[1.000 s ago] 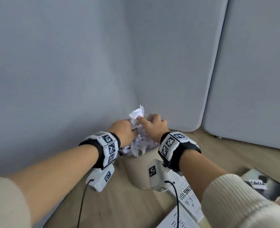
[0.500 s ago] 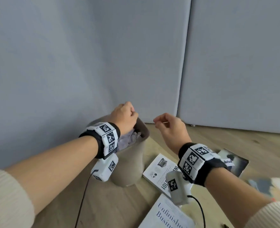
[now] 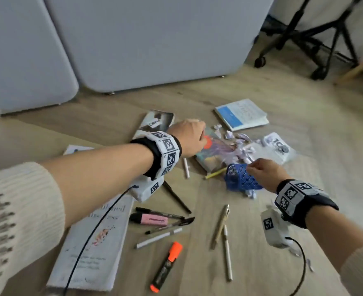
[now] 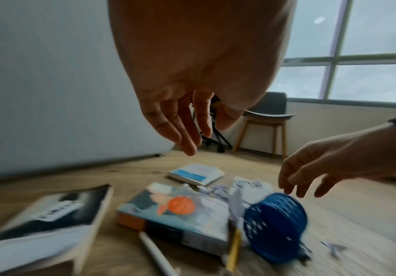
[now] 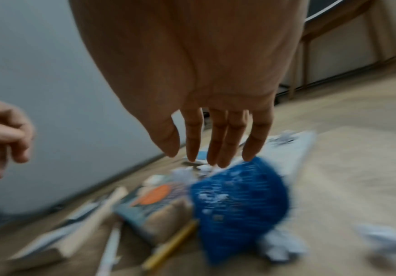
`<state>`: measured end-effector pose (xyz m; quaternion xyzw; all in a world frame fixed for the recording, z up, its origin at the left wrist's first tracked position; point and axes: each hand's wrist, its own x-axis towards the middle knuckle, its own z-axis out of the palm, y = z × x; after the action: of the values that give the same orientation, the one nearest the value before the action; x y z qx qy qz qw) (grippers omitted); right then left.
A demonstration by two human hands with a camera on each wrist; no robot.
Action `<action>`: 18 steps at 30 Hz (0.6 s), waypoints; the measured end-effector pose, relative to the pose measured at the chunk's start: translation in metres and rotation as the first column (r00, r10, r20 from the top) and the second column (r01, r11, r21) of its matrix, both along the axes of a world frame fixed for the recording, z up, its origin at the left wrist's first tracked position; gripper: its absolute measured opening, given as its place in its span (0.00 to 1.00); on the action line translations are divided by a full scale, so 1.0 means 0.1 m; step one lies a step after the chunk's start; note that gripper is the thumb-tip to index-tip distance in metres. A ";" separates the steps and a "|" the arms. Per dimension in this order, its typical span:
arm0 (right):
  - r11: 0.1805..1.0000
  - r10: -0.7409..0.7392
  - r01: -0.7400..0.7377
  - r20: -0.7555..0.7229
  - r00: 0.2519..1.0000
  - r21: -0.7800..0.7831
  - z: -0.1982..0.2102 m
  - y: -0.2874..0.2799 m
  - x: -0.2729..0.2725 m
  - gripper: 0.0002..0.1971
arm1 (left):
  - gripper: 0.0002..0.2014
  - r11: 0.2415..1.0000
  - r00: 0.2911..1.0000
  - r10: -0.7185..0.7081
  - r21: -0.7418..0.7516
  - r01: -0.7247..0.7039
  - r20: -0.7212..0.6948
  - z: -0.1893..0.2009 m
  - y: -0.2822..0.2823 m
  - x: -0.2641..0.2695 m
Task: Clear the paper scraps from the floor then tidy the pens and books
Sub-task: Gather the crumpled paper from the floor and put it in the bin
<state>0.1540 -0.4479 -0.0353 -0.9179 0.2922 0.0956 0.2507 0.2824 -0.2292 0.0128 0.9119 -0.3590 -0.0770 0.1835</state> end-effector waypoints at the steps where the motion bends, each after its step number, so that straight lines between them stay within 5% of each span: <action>1: 0.999 -0.041 0.040 -0.062 0.997 -0.022 -0.03 -0.16 -0.21 0.07 | 0.07 0.997 0.998 -0.064 0.046 0.065 -0.015 -0.09 -0.18 -0.12; 6: 0.953 -0.292 0.259 -0.247 0.924 -0.158 -0.23 -0.63 -0.97 0.15 | 0.13 0.936 0.958 -0.270 0.209 0.285 -0.098 -0.63 -0.85 -0.66; 10: 0.878 -0.460 0.363 -0.334 0.823 -0.312 -0.58 -0.69 -1.47 0.27 | 0.09 0.921 0.924 -0.358 0.110 0.373 -0.131 -1.06 -1.10 -1.10; 14: 0.886 -0.441 0.264 -0.515 0.735 -0.382 -0.92 -0.66 -1.97 0.36 | 0.05 0.888 0.882 -0.457 -0.010 0.459 -0.118 -1.36 -1.38 -1.49; 16: 0.881 -0.455 0.280 -0.529 0.716 -0.381 -1.02 -0.55 -2.07 0.39 | 0.18 0.888 0.883 -0.454 0.027 0.459 -0.118 -1.46 -1.55 -1.63; 18: 0.905 -0.388 0.234 -0.463 0.797 -0.356 -1.14 -0.48 -2.11 0.29 | 0.33 0.915 0.918 -0.389 0.081 0.395 -0.079 -1.52 -1.70 -1.70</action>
<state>-0.0570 -0.4958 -0.1490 -0.8212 0.5081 0.2565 0.0414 0.1129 -0.3994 -0.1392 0.8265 -0.5243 -0.1573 0.1315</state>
